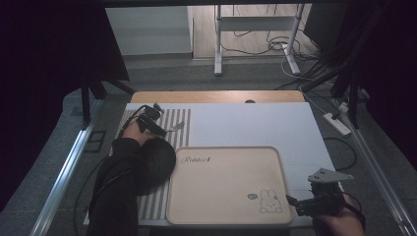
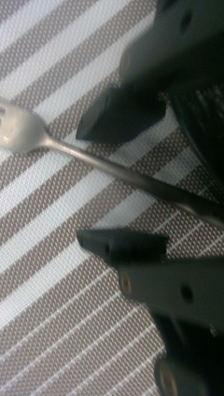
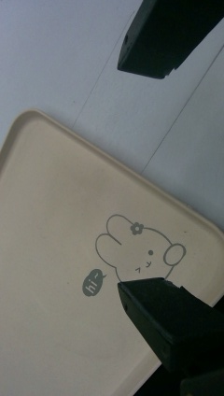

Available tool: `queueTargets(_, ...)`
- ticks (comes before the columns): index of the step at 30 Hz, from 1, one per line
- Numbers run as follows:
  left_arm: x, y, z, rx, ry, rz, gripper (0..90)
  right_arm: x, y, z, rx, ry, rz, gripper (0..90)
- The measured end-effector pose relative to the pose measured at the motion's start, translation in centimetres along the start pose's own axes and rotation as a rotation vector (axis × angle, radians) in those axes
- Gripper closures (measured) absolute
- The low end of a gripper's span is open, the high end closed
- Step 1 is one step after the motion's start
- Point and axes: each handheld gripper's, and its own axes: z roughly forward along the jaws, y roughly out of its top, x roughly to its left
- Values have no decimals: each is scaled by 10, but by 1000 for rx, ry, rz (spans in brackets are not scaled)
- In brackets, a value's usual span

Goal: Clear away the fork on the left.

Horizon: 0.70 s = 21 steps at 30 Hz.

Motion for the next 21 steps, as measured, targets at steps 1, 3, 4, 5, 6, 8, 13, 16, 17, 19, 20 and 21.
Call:
queueTargets(1, 1, 0, 0, -1, -9, 11, 499, 0, 0, 0, 0, 0, 0, 0)
queueTargets(3, 2, 0, -1, 1, -9, 36, 613, 0, 0, 0, 0, 1, -2, 0)
queueTargets(4, 3, 0, -2, 3, -20, 49, 704, 0, 0, 0, 0, 1, -2, 0)
queueTargets(5, 3, -1, -2, 2, -11, 73, 797, 0, 0, 0, -1, 1, -2, 0)
queueTargets(6, 3, -1, -2, 1, -9, 91, 807, 0, 0, 0, -1, 1, -2, 0)
queueTargets(8, 3, -1, -2, 1, -4, 112, 817, 0, 0, 0, 0, 1, -2, 0)
queueTargets(13, 9, -2, -2, -6, -37, 114, 857, 0, 0, 0, -2, 2, -3, 0)
queueTargets(16, 13, -5, -2, -28, -67, 115, 859, 0, 0, 0, -2, 3, -1, 0)
queueTargets(17, 15, -6, -2, -35, -71, 116, 859, 0, 0, 0, -2, 4, 0, 0)
queueTargets(19, 17, -7, -3, -35, -60, 115, 859, 0, 0, 0, -2, 4, 1, 0)
queueTargets(20, 17, -7, -3, -32, -49, 118, 859, 0, 0, 0, -2, 4, 1, 0)
queueTargets(21, 18, -7, -4, -25, -35, 125, 859, 0, 0, 0, -1, 5, 2, 0)
